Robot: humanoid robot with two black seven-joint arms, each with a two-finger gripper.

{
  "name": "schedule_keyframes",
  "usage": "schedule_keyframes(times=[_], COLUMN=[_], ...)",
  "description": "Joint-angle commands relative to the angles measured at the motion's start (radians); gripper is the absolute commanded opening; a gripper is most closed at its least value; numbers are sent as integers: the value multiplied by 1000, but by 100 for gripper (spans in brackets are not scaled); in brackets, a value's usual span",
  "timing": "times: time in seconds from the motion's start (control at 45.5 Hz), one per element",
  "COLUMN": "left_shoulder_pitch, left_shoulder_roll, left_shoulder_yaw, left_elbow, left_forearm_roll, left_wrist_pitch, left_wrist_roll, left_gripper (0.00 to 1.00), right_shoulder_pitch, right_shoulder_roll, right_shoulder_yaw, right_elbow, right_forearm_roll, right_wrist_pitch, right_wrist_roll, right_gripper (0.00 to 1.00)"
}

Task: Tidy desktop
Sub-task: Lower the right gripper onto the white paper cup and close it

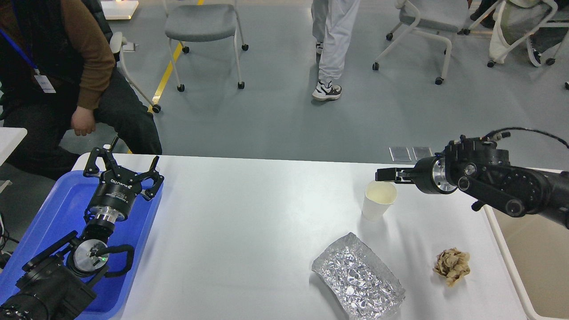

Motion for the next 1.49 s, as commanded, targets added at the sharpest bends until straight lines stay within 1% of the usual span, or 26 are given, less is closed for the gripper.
schedule_keyframes(times=[0.0, 0.11, 0.154, 0.22, 0.308, 0.396, 0.527, 0.659, 0.681, 0.725, 0.813, 0.945, 1.143, 1.253, 1.275, 1.297, 1.341, 1.363, 1.451, 1.473], left_shoulder_pitch=[0, 0, 0, 0, 0, 0, 0, 0, 0, 0, 0, 0, 0, 0, 0, 0, 0, 0, 0, 0], left_shoulder_roll=[0, 0, 0, 0, 0, 0, 0, -1, 0, 0, 0, 0, 0, 0, 0, 0, 0, 0, 0, 0], left_shoulder_yaw=[0, 0, 0, 0, 0, 0, 0, 0, 0, 0, 0, 0, 1, 1, 0, 0, 1, 0, 0, 0], left_elbow=[0, 0, 0, 2, 0, 0, 0, 0, 0, 0, 0, 0, 0, 0, 0, 0, 0, 0, 0, 0], left_forearm_roll=[0, 0, 0, 0, 0, 0, 0, 0, 0, 0, 0, 0, 0, 0, 0, 0, 0, 0, 0, 0], left_wrist_pitch=[0, 0, 0, 0, 0, 0, 0, 0, 0, 0, 0, 0, 0, 0, 0, 0, 0, 0, 0, 0], left_wrist_roll=[0, 0, 0, 0, 0, 0, 0, 0, 0, 0, 0, 0, 0, 0, 0, 0, 0, 0, 0, 0], left_gripper=[100, 100, 100, 100, 100, 100, 100, 100, 100, 100, 100, 100, 100, 100, 100, 100, 100, 100, 100, 100], right_shoulder_pitch=[-40, -41, -43, -55, -61, -67, -84, -96, -96, -98, -99, -100, -96, -95, -95, -95, -96, -96, -98, -95], right_shoulder_roll=[70, 78, 79, 86, 113, 129, 138, 139, 141, 144, 145, 149, 147, 147, 147, 147, 147, 147, 147, 147], right_shoulder_yaw=[-27, -41, -49, -55, -72, -90, -90, -90, -90, -90, -92, -98, -100, -98, -100, -100, -100, -100, -100, -98], right_elbow=[-96, -101, -111, -145, -197, -245, -263, -265, -265, -265, -266, -265, -259, -257, -256, -256, -256, -256, -259, -259], right_forearm_roll=[-27, -27, -27, -25, -25, -19, -15, -15, -15, -15, -15, -15, -15, -15, -15, -15, -15, -15, -15, -13], right_wrist_pitch=[-35, -43, -49, -65, -66, -69, -71, -75, -77, -86, -104, -108, -106, -106, -106, -106, -106, -106, -106, -108], right_wrist_roll=[4, 4, 12, 38, 84, 110, 132, 135, 135, 136, 138, 139, 139, 141, 141, 141, 141, 141, 141, 150], right_gripper=[100, 100, 100, 100, 100, 100, 99, 95, 93, 86, 82, 72, 48, 41, 38, 28, 4, 0, 0, 0])
